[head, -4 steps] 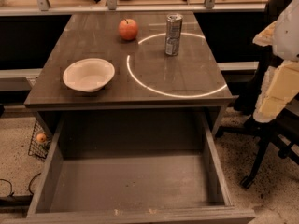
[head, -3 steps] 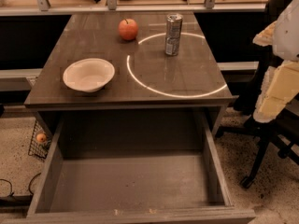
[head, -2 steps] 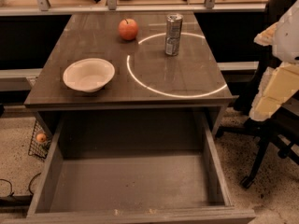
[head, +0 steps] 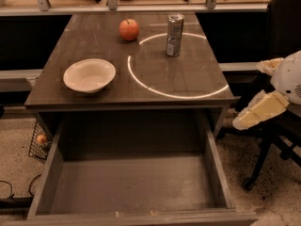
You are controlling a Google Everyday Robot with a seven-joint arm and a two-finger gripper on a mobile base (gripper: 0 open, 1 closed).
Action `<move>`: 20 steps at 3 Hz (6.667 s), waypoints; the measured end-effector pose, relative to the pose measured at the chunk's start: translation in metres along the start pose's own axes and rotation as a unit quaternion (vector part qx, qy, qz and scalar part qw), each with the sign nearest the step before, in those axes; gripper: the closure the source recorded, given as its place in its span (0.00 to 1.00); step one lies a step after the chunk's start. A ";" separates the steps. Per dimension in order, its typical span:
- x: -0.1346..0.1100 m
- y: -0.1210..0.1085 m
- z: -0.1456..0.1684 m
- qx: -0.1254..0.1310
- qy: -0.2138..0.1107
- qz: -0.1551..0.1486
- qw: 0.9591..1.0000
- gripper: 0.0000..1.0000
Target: Place redbull can into top drawer
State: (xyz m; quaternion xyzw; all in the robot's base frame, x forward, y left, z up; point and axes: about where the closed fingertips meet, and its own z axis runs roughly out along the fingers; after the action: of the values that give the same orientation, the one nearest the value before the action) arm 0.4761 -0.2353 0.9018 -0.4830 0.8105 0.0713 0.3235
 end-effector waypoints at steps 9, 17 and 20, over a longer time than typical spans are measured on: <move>-0.165 -0.170 0.153 0.036 -0.367 0.044 0.929 0.00; -0.223 -0.191 0.209 0.057 -0.413 0.104 0.903 1.00; -0.236 -0.149 0.141 -0.001 -0.423 0.127 0.897 1.00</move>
Offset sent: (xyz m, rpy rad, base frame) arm 0.1522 -0.0748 0.0801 0.4159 -0.7622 -0.3125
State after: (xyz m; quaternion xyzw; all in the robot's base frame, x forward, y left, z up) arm 0.7403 -0.0785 0.9610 -0.3001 0.6515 0.3105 0.6238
